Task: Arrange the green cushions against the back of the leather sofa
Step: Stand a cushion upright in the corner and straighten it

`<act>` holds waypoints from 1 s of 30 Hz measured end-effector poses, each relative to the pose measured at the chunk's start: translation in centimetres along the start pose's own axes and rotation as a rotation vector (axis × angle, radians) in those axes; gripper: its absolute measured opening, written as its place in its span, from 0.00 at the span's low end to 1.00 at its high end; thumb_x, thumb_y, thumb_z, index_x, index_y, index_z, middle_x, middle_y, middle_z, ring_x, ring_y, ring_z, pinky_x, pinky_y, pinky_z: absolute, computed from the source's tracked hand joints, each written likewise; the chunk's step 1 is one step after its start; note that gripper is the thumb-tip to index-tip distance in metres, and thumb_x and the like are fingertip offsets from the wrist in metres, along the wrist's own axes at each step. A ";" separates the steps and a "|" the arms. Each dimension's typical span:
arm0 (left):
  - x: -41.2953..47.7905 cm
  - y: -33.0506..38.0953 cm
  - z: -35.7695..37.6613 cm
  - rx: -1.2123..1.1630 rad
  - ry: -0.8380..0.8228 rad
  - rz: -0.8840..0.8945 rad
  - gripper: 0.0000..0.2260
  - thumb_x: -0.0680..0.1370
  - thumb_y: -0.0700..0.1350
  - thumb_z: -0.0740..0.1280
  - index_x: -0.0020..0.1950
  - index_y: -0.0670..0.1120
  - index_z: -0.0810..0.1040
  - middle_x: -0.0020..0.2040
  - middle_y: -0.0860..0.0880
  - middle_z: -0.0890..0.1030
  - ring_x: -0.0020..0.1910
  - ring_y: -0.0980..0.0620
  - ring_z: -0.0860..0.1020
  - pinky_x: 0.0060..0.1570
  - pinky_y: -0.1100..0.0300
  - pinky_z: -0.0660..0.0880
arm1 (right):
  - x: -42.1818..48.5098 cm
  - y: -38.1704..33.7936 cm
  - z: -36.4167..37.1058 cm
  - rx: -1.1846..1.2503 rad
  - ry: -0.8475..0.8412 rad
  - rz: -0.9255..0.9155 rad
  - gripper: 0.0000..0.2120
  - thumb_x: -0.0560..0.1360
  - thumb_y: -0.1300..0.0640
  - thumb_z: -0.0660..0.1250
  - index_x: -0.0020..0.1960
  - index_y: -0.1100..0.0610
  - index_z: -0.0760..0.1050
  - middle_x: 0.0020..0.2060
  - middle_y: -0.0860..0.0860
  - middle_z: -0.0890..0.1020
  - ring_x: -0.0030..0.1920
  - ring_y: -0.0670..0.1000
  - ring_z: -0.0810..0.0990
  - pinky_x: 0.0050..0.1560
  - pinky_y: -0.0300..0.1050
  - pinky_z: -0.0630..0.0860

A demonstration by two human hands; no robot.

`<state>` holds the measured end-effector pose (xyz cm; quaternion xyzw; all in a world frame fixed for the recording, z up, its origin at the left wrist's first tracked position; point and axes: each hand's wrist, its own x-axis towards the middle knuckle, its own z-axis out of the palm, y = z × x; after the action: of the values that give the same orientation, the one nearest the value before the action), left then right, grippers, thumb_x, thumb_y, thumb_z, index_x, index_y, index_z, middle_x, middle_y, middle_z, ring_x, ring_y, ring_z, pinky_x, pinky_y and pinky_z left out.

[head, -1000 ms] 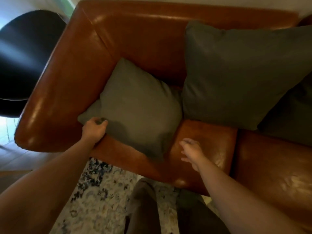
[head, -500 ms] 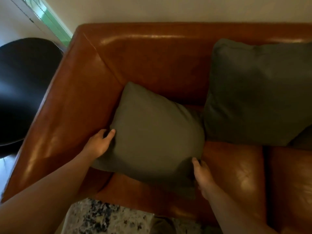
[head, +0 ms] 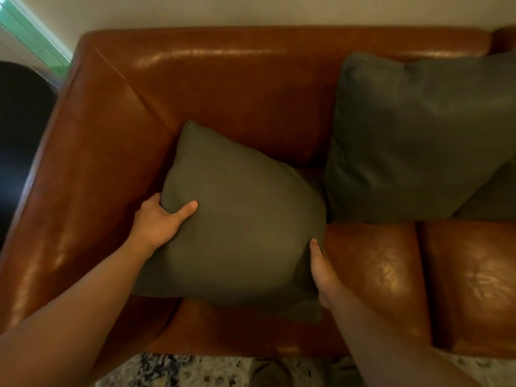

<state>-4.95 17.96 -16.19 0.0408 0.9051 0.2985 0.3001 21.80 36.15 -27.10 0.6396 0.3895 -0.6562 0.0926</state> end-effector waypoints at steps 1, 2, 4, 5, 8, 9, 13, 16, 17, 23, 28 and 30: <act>-0.3 0.9 -0.6 0.024 0.045 0.038 0.30 0.70 0.59 0.77 0.67 0.45 0.77 0.64 0.44 0.81 0.63 0.42 0.79 0.62 0.49 0.75 | -0.3 -0.2 0.5 0.011 -0.029 0.013 0.40 0.75 0.27 0.52 0.81 0.45 0.54 0.79 0.51 0.62 0.77 0.59 0.63 0.76 0.61 0.60; -0.5 1.9 -1.4 0.059 0.084 0.077 0.28 0.70 0.58 0.77 0.65 0.46 0.77 0.63 0.44 0.82 0.62 0.41 0.79 0.61 0.48 0.76 | -0.6 -0.3 1.0 0.020 -0.062 0.021 0.41 0.74 0.26 0.52 0.81 0.45 0.54 0.79 0.51 0.63 0.76 0.58 0.63 0.76 0.61 0.60; -1.2 3.9 -3.3 0.152 0.137 0.161 0.28 0.70 0.60 0.77 0.65 0.48 0.78 0.61 0.44 0.82 0.60 0.41 0.80 0.60 0.45 0.77 | -1.4 -0.8 2.5 0.005 -0.125 0.046 0.38 0.77 0.29 0.52 0.81 0.46 0.55 0.79 0.51 0.63 0.76 0.59 0.63 0.74 0.62 0.61; -1.6 4.9 -4.2 0.208 0.152 0.209 0.29 0.70 0.61 0.77 0.66 0.49 0.77 0.61 0.45 0.82 0.60 0.41 0.80 0.60 0.43 0.77 | -2.0 -1.2 3.3 -0.014 -0.155 0.055 0.36 0.78 0.31 0.52 0.81 0.48 0.55 0.78 0.52 0.63 0.76 0.59 0.64 0.72 0.62 0.64; -3.2 7.8 -5.9 0.363 0.174 0.350 0.32 0.71 0.60 0.75 0.71 0.51 0.73 0.63 0.44 0.81 0.61 0.39 0.79 0.60 0.41 0.76 | -3.4 -2.7 5.5 -0.047 -0.225 0.030 0.30 0.81 0.36 0.53 0.78 0.50 0.59 0.75 0.54 0.68 0.69 0.60 0.72 0.60 0.58 0.73; -3.5 8.7 -6.3 0.405 0.174 0.389 0.32 0.71 0.59 0.75 0.72 0.51 0.72 0.64 0.43 0.80 0.61 0.38 0.78 0.59 0.41 0.74 | -3.7 -3.2 5.9 -0.055 -0.228 0.010 0.29 0.82 0.37 0.54 0.77 0.51 0.61 0.73 0.54 0.69 0.67 0.59 0.74 0.56 0.56 0.74; -3.2 10.8 -7.0 0.546 0.132 0.448 0.37 0.69 0.63 0.74 0.76 0.54 0.68 0.61 0.40 0.77 0.59 0.37 0.76 0.58 0.41 0.72 | -3.6 -4.2 5.5 -0.092 -0.204 -0.076 0.27 0.81 0.37 0.56 0.75 0.48 0.63 0.74 0.53 0.69 0.66 0.58 0.74 0.54 0.56 0.76; -3.1 10.8 -7.4 0.585 0.033 0.469 0.44 0.64 0.73 0.68 0.77 0.57 0.65 0.62 0.40 0.76 0.60 0.39 0.74 0.61 0.40 0.70 | -3.4 -5.3 4.0 -0.136 -0.162 -0.145 0.26 0.81 0.39 0.56 0.75 0.49 0.65 0.74 0.53 0.68 0.69 0.59 0.72 0.61 0.59 0.75; -3.0 10.7 -7.6 0.609 0.003 0.497 0.46 0.64 0.76 0.67 0.78 0.58 0.64 0.63 0.41 0.76 0.62 0.40 0.73 0.62 0.40 0.70 | -3.4 -6.0 3.7 -0.151 -0.149 -0.179 0.26 0.81 0.39 0.56 0.75 0.50 0.66 0.74 0.53 0.68 0.70 0.59 0.72 0.64 0.59 0.74; -3.0 8.9 -10.3 0.620 -0.238 0.495 0.52 0.58 0.84 0.59 0.79 0.67 0.52 0.70 0.57 0.70 0.65 0.54 0.71 0.62 0.52 0.69 | -4.5 -11.9 3.9 -0.264 -0.045 -0.442 0.30 0.80 0.38 0.58 0.76 0.54 0.65 0.73 0.53 0.71 0.72 0.59 0.70 0.71 0.53 0.67; -3.5 8.4 -9.4 0.620 -0.184 0.544 0.50 0.60 0.80 0.62 0.79 0.67 0.51 0.72 0.56 0.70 0.67 0.52 0.71 0.63 0.50 0.71 | -6.5 -21.9 5.0 -0.327 -0.007 -0.819 0.37 0.78 0.35 0.60 0.79 0.54 0.59 0.76 0.54 0.67 0.75 0.55 0.66 0.73 0.48 0.63; -3.4 8.7 -8.3 0.715 -0.112 0.590 0.48 0.63 0.80 0.59 0.79 0.67 0.49 0.73 0.54 0.70 0.67 0.49 0.73 0.63 0.47 0.72 | -7.9 -24.9 5.8 -0.281 -0.084 -0.844 0.39 0.75 0.33 0.64 0.79 0.51 0.59 0.72 0.50 0.71 0.70 0.54 0.72 0.69 0.53 0.70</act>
<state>-7.80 19.90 -4.17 0.4134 0.8833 0.0377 0.2176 3.24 46.48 -10.86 0.3785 0.6979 -0.6025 -0.0815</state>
